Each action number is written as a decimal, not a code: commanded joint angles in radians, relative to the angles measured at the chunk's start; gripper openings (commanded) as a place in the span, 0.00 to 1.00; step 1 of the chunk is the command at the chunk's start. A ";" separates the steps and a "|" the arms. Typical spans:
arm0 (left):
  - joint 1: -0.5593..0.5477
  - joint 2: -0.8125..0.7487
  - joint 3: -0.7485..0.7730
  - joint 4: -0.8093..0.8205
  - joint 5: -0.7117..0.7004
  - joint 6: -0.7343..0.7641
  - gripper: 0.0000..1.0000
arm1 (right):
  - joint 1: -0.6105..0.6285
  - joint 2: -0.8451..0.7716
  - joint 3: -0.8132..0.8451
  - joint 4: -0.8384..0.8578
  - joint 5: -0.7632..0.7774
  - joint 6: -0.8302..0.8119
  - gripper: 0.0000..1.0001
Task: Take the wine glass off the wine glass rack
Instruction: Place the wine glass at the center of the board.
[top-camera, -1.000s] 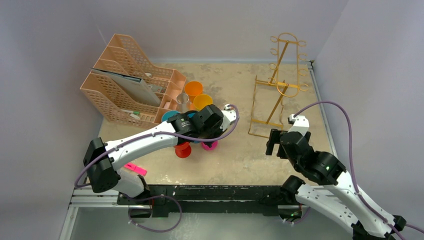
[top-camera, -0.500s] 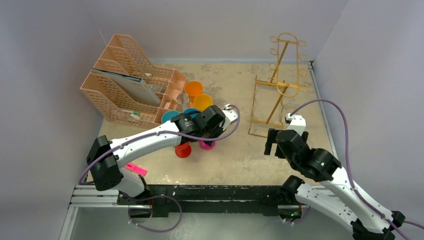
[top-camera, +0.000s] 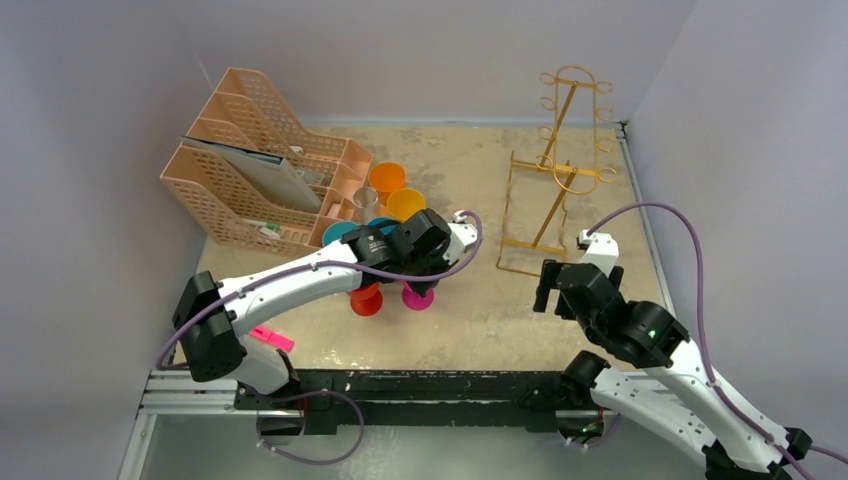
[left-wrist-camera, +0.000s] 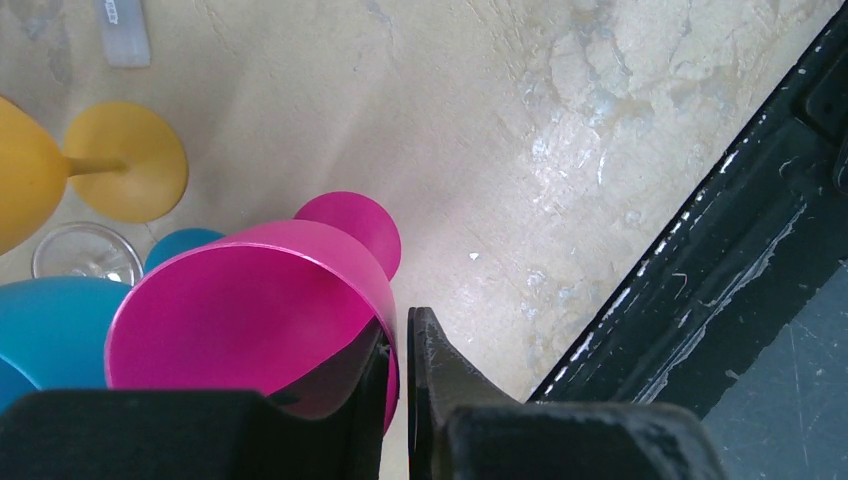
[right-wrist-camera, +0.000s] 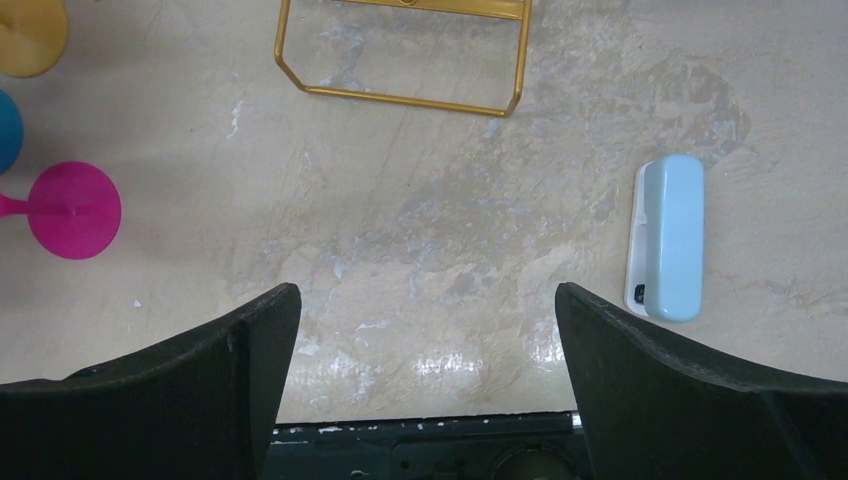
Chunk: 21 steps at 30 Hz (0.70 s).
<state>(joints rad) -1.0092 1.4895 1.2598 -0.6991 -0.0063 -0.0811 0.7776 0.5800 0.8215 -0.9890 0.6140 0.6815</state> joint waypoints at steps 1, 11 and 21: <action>-0.003 -0.029 0.042 -0.006 0.033 0.023 0.10 | -0.004 -0.003 0.024 -0.013 0.042 0.023 0.99; -0.003 -0.043 0.082 -0.032 0.057 0.011 0.15 | -0.004 -0.006 0.017 -0.014 0.044 0.032 0.99; -0.002 -0.167 0.142 -0.035 0.052 -0.028 0.61 | -0.052 0.045 0.035 -0.034 -0.007 0.041 0.99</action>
<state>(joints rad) -1.0092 1.4185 1.3426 -0.7502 0.0410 -0.0891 0.7677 0.6010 0.8219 -1.0069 0.6144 0.6987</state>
